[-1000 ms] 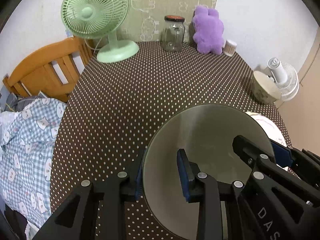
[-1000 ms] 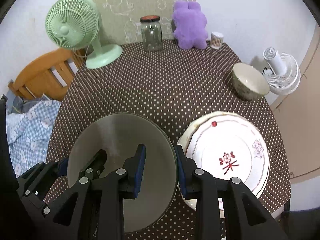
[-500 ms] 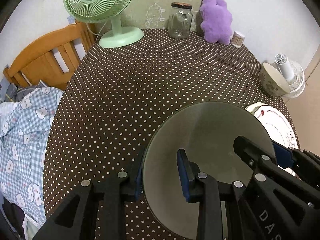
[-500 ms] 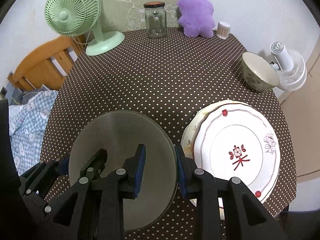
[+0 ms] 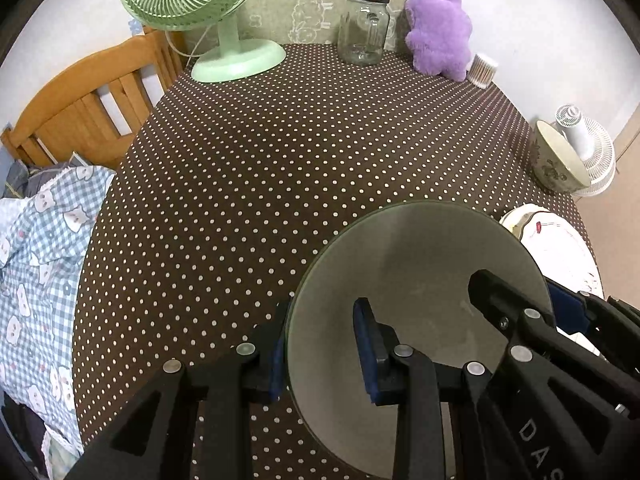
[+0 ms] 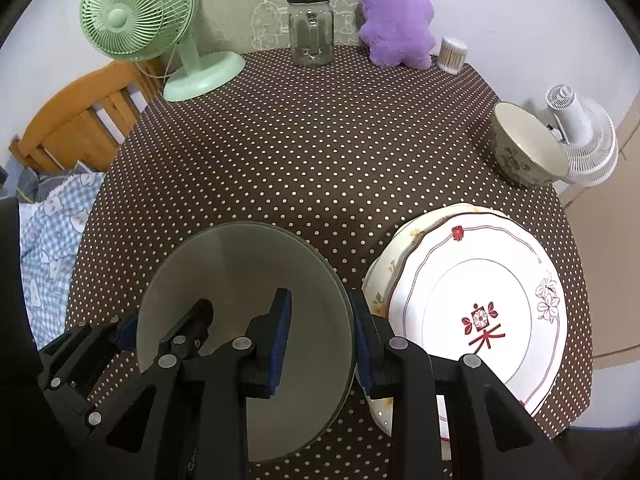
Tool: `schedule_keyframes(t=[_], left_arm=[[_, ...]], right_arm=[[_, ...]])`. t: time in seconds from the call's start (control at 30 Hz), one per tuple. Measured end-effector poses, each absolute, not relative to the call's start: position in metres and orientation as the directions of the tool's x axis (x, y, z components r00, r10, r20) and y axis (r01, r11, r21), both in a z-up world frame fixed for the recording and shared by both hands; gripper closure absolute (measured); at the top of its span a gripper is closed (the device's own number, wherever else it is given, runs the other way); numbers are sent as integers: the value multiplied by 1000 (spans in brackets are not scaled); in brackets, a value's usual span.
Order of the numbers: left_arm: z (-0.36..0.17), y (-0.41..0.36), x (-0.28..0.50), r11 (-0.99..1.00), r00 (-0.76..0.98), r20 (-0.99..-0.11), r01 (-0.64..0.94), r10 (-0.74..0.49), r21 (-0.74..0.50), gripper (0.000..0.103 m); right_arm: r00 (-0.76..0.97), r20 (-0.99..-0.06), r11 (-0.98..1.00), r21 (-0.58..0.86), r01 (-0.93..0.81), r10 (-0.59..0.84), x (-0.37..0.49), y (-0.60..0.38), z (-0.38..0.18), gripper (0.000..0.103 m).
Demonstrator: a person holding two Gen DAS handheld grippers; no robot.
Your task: Organize plates and bowls
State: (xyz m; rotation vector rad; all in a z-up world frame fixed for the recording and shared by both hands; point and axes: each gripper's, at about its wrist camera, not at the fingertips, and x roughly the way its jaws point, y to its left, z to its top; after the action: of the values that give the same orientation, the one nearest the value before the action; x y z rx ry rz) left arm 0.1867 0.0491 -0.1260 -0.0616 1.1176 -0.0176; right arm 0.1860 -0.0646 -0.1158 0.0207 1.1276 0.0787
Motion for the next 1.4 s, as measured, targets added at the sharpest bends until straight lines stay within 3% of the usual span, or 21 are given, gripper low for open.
schedule_keyframes(t=[0.27, 0.5, 0.57, 0.77, 0.83, 0.9, 1.4], left_arm=[[-126, 50, 183, 998, 437, -897, 1, -62, -68, 74], [-116, 53, 180, 997, 442, -893, 22, -80, -79, 61], [-115, 55, 179, 997, 439, -895, 26, -80, -77, 50], [-103, 69, 171, 996, 456, -885, 42, -92, -82, 34], [-97, 75, 170, 995, 460, -882, 51, -103, -90, 29], [-91, 79, 170, 992, 458, -880, 63, -125, -108, 26], [-22, 70, 166, 993, 588, -801, 106, -109, -57, 21]], right_arm=[[420, -905, 998, 41, -57, 61, 185, -64, -116, 70], [413, -908, 997, 64, -37, 74, 183, -64, -111, 70], [405, -912, 998, 56, -22, 60, 182, -65, -109, 70], [419, -907, 999, 54, 8, 46, 172, -65, -97, 56], [437, -898, 998, 64, 12, 53, 168, -64, -90, 36], [462, -886, 998, 66, 21, 49, 164, -63, -81, 32], [605, -795, 994, 101, 47, 52, 155, -76, -14, 21]])
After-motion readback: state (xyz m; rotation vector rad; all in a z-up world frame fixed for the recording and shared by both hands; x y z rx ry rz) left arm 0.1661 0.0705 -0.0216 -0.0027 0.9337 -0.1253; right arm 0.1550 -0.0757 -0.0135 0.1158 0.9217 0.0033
